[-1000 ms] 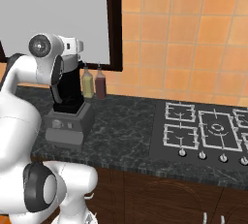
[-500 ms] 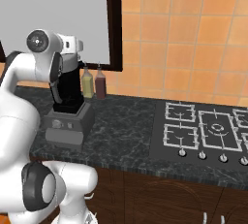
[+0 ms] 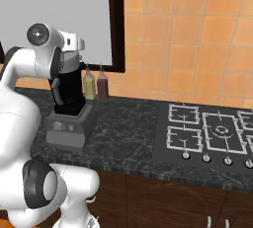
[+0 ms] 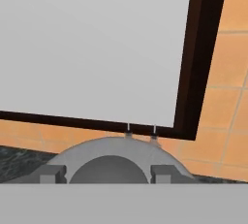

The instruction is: Close the lid blender by securely placing the lid on top.

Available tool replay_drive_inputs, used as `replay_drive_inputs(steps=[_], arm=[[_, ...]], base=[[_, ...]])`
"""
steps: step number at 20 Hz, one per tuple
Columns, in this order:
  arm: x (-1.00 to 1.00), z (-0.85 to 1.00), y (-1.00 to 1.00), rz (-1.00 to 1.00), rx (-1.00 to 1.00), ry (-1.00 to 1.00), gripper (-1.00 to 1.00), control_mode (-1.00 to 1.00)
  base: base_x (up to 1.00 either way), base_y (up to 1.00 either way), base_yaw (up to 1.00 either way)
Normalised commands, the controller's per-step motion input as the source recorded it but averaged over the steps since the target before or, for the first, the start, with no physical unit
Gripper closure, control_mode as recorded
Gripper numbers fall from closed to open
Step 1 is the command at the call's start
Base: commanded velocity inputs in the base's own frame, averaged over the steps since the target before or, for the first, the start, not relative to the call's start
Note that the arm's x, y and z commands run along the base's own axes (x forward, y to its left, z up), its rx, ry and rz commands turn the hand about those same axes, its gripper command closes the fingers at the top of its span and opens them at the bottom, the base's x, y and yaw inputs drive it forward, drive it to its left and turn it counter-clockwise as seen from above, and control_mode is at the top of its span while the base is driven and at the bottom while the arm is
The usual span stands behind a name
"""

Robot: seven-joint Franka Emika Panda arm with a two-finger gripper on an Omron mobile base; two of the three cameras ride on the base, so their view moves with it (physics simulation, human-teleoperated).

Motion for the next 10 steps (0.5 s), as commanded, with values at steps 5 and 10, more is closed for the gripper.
replay_drive_inputs(steps=[5, 10], arm=[[-0.15, 0.41, -0.02, 0.00, 0.01, 0.04, 1.00, -1.00], [-0.14, 0.40, 0.00, 0.00, 0.00, 0.03, 1.00, -1.00]], base=[[0.00, 0.00, 0.00], [0.00, 0.00, 0.00]])
